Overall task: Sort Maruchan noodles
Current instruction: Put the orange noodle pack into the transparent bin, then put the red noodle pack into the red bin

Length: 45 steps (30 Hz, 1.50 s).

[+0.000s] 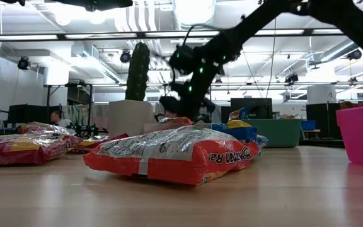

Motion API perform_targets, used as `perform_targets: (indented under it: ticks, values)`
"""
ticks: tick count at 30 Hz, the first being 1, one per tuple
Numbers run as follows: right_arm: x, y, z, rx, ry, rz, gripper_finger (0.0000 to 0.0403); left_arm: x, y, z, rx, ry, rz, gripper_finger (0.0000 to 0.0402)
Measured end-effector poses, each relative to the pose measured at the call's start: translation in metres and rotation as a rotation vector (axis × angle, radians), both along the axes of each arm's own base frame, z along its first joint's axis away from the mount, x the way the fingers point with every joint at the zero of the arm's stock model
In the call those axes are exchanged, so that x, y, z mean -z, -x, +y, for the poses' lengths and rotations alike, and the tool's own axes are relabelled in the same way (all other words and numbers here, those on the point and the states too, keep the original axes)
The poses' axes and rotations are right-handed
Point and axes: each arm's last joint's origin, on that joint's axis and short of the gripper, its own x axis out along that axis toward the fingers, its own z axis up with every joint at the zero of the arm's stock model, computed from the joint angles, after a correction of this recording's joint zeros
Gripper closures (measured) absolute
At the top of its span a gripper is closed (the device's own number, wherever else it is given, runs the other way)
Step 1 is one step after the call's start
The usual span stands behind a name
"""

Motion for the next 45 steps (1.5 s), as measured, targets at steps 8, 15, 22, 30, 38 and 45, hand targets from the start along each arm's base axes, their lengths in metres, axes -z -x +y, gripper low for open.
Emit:
perform_targets:
  ticks: [8,15,22,30,38,45]
  values:
    - [-0.072,0.020,0.023,-0.047,0.047,-0.066,0.0394,0.002,0.000,0.000,0.001,0.079,-0.007,0.0365]
    - [-0.114,0.050,0.085,-0.161,0.019,-0.013,0.0394,0.032,0.001,-0.001,-0.029,0.393,0.089,0.0365]
    - [-0.104,0.085,0.165,-0.308,-0.032,-0.014,0.0394,0.085,0.009,-0.003,-0.129,0.710,0.223,0.0365]
    - [-0.069,0.130,0.218,-0.353,-0.070,-0.132,0.0394,0.117,-0.006,-0.016,-0.108,0.907,0.377,0.0365]
    - [-0.044,0.163,0.236,-0.449,-0.058,-0.294,0.0394,0.128,-0.040,-0.036,-0.118,0.871,0.565,0.0362]
    - [-0.029,0.173,0.236,-0.461,-0.053,-0.358,0.0394,0.132,-0.061,-0.040,-0.139,0.745,0.754,0.0321]
